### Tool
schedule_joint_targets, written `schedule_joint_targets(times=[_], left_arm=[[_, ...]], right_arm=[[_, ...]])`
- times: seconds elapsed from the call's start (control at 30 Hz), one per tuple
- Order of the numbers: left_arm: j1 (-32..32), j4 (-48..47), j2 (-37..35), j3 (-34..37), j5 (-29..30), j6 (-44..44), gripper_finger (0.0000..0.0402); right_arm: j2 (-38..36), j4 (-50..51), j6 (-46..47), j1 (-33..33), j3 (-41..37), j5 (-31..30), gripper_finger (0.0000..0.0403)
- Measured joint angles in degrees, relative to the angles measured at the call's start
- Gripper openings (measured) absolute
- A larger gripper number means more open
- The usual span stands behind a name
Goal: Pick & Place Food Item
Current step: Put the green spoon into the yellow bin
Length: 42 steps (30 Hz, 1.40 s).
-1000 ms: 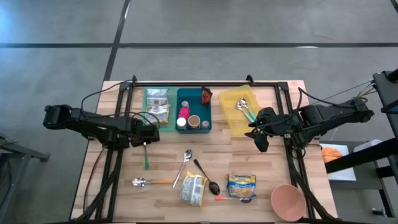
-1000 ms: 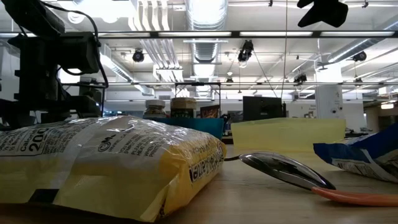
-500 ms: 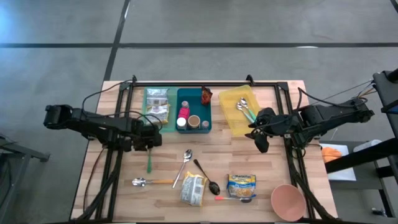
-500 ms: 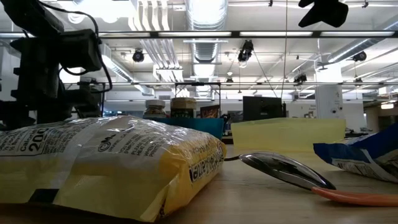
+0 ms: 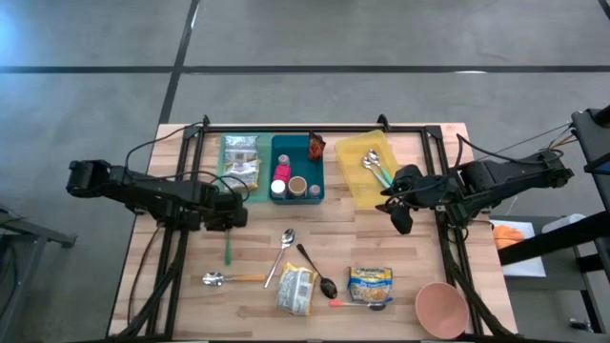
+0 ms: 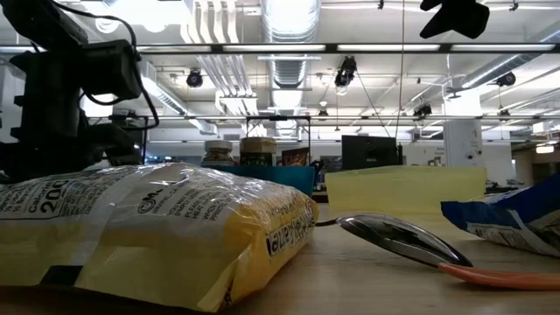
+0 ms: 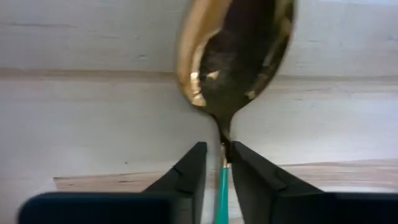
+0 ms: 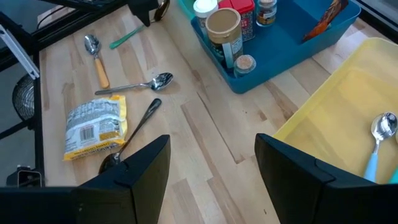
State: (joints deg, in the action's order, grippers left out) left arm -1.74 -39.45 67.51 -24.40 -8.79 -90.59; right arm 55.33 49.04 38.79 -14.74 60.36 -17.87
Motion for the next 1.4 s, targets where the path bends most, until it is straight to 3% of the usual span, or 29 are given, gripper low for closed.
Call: schedule_joint_targets(times=[0.2, 0.47, 0.9, 1.0, 1.2, 1.4], left_arm=[[0.0, -0.5, 0.0, 0.0, 0.6, 1.7, 0.0012], [0.0, -2.0, 0.3, -2.1, 2.7, 1.4, 0.0006], [0.5, -8.5, 0.2, -12.2, 3.7, 5.1, 0.0004], [1.3, -8.7, 0.2, -14.8, 4.7, 5.3, 0.0004], [3.2, -7.7, 0.2, -22.5, 12.9, 5.6, 0.0004], [4.5, 3.8, 0.1, -30.0, 24.4, 13.8, 0.0004]], right_arm=[[0.0, 0.0, 0.0, 0.0, 0.0, 0.0, 0.023], [0.0, 0.0, 0.2, 0.0, 0.0, 0.1, 0.023], [0.0, 0.1, 0.3, 0.0, 0.0, 0.4, 0.023], [0.0, 0.0, 3.8, 0.0, 0.0, -1.6, 0.023], [0.9, -3.6, 14.9, 0.0, -0.4, -9.0, 0.023], [5.1, -18.2, 12.7, 0.0, -1.4, -9.1, 0.023]])
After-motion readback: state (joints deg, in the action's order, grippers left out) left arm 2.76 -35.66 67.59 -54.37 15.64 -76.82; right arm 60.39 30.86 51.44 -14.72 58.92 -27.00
